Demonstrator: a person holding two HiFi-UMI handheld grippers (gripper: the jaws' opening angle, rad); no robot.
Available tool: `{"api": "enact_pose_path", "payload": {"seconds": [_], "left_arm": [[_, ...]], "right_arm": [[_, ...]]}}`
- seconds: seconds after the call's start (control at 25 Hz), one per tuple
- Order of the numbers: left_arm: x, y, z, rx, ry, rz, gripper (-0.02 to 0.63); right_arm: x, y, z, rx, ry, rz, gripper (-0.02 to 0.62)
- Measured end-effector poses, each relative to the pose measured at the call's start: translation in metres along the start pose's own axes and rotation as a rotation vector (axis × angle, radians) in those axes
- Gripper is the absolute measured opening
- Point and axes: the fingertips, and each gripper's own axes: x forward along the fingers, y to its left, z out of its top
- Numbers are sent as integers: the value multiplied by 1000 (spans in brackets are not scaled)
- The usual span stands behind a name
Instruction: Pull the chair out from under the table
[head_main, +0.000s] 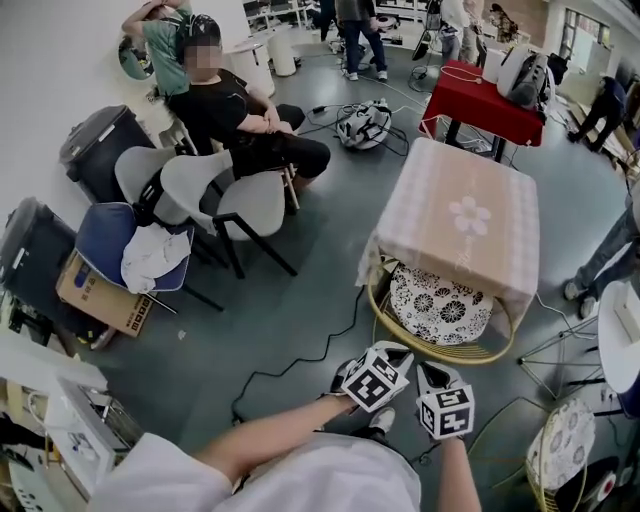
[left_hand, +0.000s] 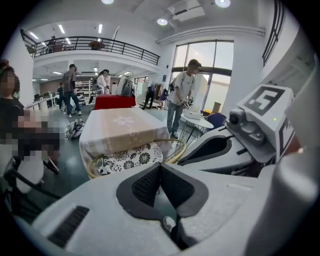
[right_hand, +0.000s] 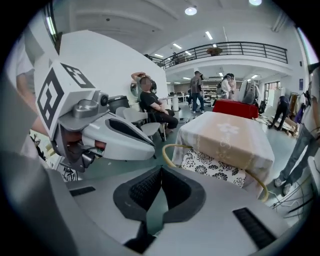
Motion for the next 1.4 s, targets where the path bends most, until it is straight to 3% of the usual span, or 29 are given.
{"api": "enact_pose_path", "payload": {"seconds": [0.36,0.56,0.68,0.8,0.92,1.2,1.4], "left_arm": [[40,4,5,151,76,10,5],[60,-7,-3,243,151,-30,6],[71,-10,-8,288,200,-50,42],[77,-12,-13,382,236,-59,61],[84,-11,-21,473,284,-79,94],[92,1,-35,709,363,-87,109],[94,15,-45,801,411,-105,128]], "right_arm": [[3,-43,-12,-217,49,67,5],[-7,-61,-30,-307,114,77,5],[-8,-72,-36,-392,140,80,5],[-8,-76,-44,-445,163,85,14],[-5,-83,-53,-500,201,90,101],[3,-97,-73,-653,273,76,107],[17,-97,-74,-754,311,90,120]]}}
